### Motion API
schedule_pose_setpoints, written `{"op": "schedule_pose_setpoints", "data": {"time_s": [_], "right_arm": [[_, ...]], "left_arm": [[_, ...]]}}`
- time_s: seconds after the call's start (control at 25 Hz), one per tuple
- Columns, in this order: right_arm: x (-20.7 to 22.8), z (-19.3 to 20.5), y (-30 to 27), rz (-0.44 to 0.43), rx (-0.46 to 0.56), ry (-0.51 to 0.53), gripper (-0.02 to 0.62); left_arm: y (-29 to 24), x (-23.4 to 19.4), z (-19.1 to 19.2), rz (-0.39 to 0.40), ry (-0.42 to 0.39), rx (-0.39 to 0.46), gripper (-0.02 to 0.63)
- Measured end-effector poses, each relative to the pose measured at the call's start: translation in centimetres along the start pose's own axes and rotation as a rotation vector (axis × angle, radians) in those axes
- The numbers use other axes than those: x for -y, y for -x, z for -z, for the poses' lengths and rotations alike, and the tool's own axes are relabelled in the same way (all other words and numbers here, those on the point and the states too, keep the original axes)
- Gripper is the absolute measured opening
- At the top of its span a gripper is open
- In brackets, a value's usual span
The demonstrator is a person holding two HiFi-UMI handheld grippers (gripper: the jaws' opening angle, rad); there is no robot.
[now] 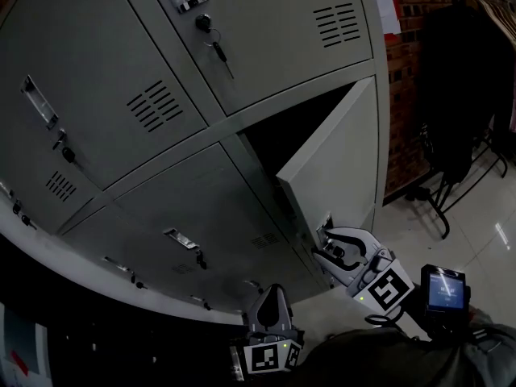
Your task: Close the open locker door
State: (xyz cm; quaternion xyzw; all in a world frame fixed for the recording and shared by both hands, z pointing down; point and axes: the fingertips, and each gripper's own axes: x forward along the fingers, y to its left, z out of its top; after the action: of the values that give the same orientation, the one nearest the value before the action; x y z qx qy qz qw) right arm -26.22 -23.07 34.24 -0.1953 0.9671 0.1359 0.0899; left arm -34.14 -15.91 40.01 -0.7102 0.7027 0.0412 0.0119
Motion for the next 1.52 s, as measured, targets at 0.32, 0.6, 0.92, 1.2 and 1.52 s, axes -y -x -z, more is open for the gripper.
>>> {"op": "schedule_pose_setpoints", "data": {"time_s": [0.32,0.6,0.92,1.2,1.52], "right_arm": [[1.2,2.0,-4.9,0.067,-0.072,0.031,0.150],[2.3,3.3,-7.8,0.112,-0.119,0.033,0.139],[5.2,4.1,-9.2,0.219,-0.137,0.002,0.084],[6.2,3.9,-9.5,0.244,-0.138,0.008,0.050],[6.4,3.7,-9.6,0.259,-0.137,0.006,0.017]], "left_arm": [[-0.7,-4.2,-0.4,-0.012,-0.002,0.003,0.002],[-1.1,-7.0,-0.8,-0.039,-0.006,0.017,0.002],[-1.2,-8.7,-1.2,-0.057,-0.008,0.030,0.002],[-1.6,-9.0,-1.3,-0.053,-0.006,0.034,0.002],[-1.4,-9.4,-1.4,-0.065,0.004,0.029,0.002]]}}
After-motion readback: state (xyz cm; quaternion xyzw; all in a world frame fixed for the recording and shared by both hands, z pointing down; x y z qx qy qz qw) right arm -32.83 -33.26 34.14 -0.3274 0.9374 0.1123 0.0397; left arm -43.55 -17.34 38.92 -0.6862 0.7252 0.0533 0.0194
